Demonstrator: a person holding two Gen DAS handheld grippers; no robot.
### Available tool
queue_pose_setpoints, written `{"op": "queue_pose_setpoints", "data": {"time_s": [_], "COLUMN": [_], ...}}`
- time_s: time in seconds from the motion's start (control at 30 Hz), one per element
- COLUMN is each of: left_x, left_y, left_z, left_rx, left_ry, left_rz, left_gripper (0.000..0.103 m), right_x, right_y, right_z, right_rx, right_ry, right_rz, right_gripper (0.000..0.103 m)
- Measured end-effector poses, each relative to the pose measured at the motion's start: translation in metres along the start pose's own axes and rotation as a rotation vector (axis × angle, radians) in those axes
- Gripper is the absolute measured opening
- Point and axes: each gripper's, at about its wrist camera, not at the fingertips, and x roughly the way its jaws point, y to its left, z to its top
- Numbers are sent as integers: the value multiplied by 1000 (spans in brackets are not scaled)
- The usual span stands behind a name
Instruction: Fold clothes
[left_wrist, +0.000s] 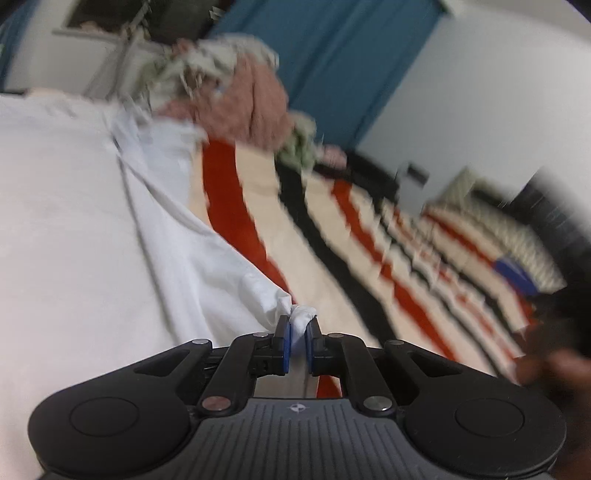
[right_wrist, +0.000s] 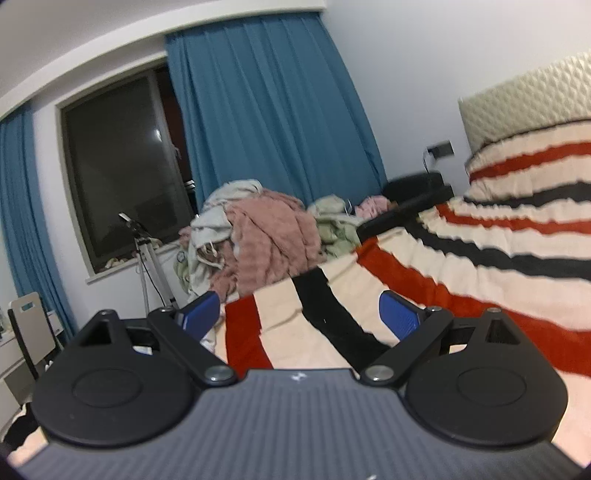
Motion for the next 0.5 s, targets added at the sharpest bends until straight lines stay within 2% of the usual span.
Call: {"op": "queue_pose_setpoints", "data": {"time_s": [0.1, 0.23, 0.33, 0.43, 0.5], "left_x": [-57, -103, -114, -111, -107], "left_y": [13, 44, 70, 92, 99], "left_z": [3, -10, -24, -33, -36], "left_rx": [-62, -147, -178, -170, -167], "left_ry": [-69, -83, -41, 32, 73], "left_rz": [5, 112, 244, 348, 391], "left_gripper": [9, 8, 6, 5, 6], "right_x": [-6, -7, -5, -5, -5], "right_y": [11, 31, 49, 66, 75], "right_z": [1, -3, -12, -23, -29], "right_rx": [-29, -68, -98, -128, -156], "right_ry": [-8, 53, 131, 194, 220], "right_rz": [17, 70, 121, 174, 193], "right_gripper": [94, 94, 94, 94, 94]}}
